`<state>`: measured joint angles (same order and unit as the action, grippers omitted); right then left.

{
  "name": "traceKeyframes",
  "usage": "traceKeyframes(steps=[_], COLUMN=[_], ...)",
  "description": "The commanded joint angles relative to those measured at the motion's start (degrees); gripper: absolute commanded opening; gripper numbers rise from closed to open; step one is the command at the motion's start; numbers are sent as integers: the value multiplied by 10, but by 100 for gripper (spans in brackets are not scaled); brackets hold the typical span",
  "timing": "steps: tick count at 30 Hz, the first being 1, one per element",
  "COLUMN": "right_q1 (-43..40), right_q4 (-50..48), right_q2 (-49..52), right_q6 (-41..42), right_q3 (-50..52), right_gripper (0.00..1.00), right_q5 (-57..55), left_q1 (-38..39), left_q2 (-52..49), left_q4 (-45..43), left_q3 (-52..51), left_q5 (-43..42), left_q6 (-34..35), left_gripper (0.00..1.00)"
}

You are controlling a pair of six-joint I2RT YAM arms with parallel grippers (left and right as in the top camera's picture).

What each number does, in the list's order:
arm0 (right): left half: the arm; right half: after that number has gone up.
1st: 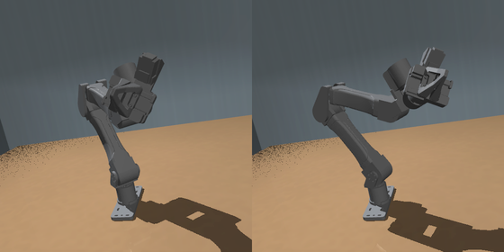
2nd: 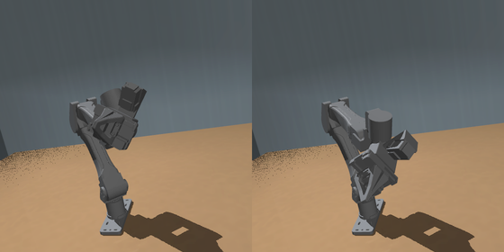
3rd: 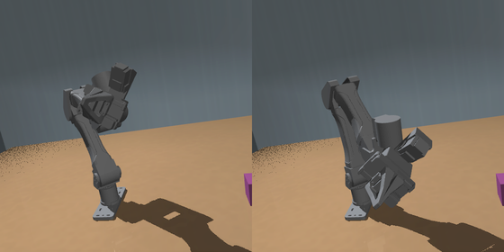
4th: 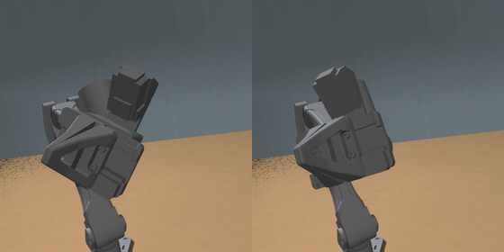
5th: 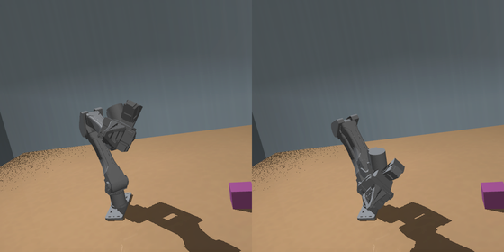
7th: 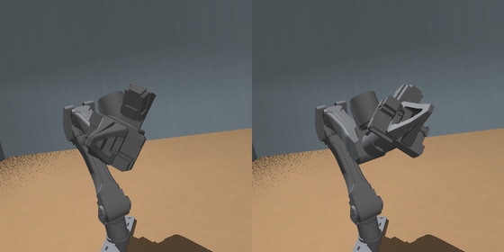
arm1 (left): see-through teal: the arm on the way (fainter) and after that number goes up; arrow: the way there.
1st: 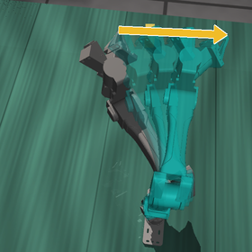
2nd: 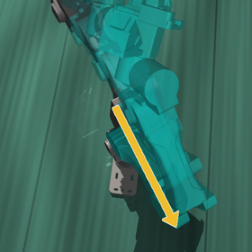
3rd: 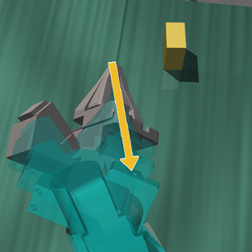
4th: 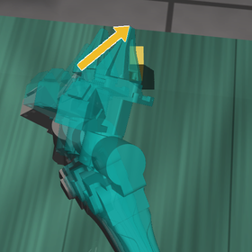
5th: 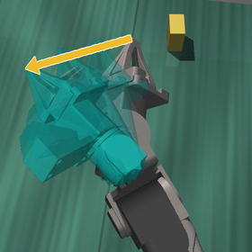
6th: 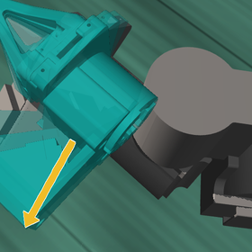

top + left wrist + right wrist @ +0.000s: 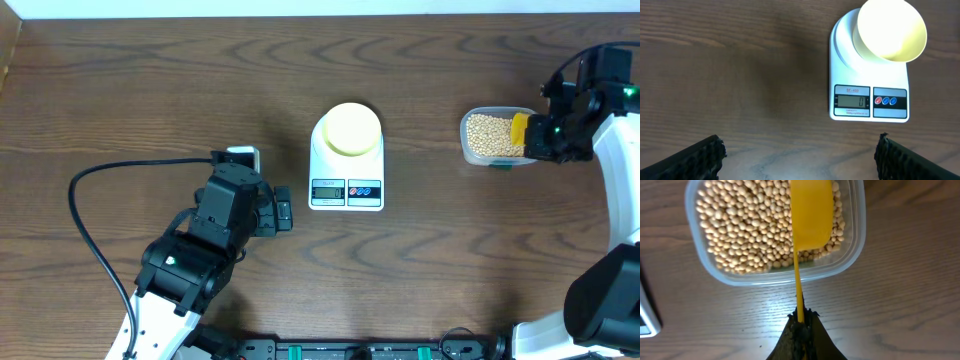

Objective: Scoop item into bowl and weigh 50g on scale
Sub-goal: 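Lower the scoop into the soybean tub with the right gripper, then drag the scoop through the soybeans with the right gripper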

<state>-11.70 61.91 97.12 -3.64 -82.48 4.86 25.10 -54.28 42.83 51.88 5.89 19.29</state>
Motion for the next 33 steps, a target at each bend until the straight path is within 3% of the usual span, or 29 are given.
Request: traceKeyframes(steps=[1, 9, 33], right_q1=[2, 6, 3], right_q4=[-13, -45, -69], right_q2=[-2, -2, -2], right_q6=[5, 15, 42], right_q3=[17, 44, 85], right_gripper=[1, 1, 1], right_q5=[-17, -8, 162], left_q1=[-3, -3, -3], left_q2=[-1, -1, -1], left_q4=[-7, -7, -9], left_q3=[0, 0, 0], left_q5=[-3, -3, -2], left_q6=[7, 7, 7], left_gripper=[98, 98, 98])
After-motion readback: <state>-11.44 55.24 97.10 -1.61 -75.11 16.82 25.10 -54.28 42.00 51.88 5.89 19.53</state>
